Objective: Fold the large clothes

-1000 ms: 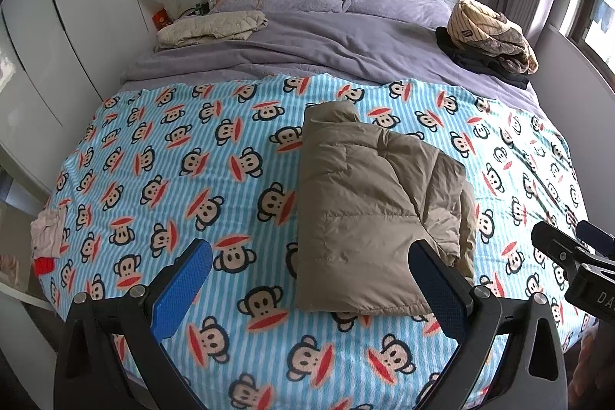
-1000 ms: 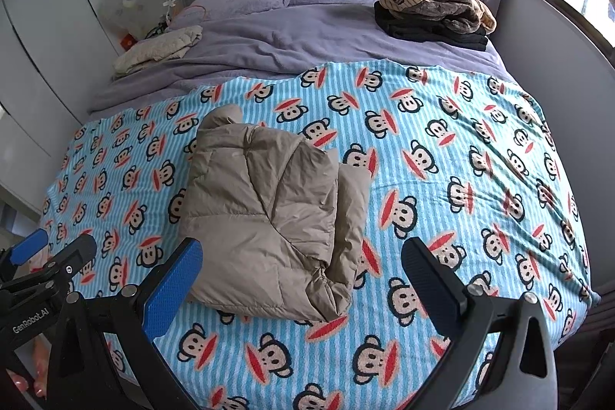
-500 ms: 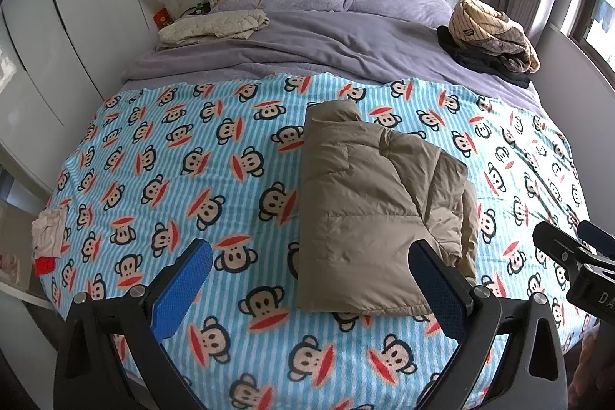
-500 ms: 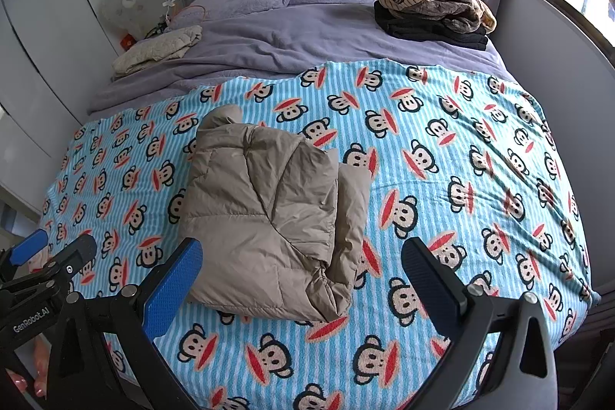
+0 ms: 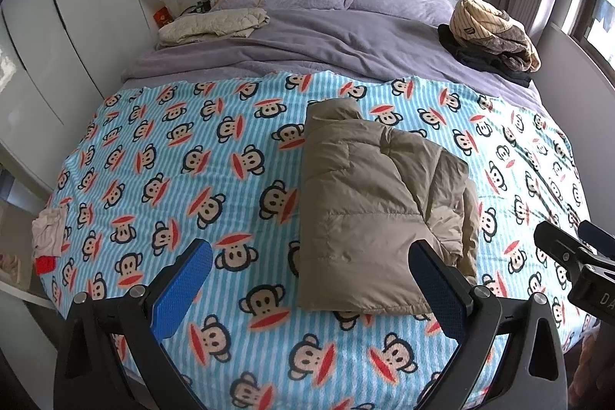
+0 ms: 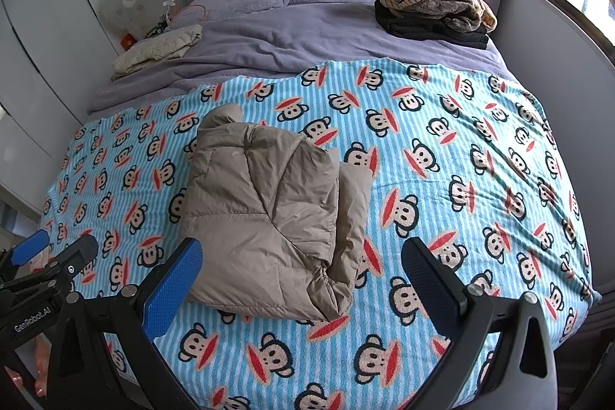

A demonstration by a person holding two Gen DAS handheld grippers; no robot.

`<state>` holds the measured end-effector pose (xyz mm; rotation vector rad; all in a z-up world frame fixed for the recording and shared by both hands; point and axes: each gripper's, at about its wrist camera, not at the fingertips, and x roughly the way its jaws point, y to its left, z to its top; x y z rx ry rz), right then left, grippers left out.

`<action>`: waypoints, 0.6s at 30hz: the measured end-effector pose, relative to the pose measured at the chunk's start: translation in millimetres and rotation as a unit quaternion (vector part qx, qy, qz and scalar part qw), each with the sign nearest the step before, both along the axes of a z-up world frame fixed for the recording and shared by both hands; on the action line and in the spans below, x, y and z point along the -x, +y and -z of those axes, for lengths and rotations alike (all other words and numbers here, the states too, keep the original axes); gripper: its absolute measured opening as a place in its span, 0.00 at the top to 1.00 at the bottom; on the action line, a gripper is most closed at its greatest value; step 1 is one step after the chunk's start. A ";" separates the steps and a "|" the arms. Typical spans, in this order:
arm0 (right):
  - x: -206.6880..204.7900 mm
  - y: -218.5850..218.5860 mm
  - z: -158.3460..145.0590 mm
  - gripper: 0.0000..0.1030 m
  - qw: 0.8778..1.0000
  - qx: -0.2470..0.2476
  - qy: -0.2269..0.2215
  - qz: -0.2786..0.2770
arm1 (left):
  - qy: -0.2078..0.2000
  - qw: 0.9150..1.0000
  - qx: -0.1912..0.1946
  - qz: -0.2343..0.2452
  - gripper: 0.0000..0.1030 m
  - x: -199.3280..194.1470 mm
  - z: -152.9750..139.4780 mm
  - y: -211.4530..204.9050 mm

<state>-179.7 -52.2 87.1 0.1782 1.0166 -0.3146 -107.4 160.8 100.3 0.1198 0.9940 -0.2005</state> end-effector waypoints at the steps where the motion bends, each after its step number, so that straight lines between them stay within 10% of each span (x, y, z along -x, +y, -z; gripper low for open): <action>1: -0.1 -0.2 -0.1 0.00 1.000 0.000 0.000 0.000 | 0.000 1.000 0.000 0.000 0.01 0.5 0.9 0.6; 18: 0.2 -0.1 -0.2 0.00 1.000 0.000 0.000 0.000 | 0.000 1.000 -0.002 0.000 0.01 0.0 0.2 -0.1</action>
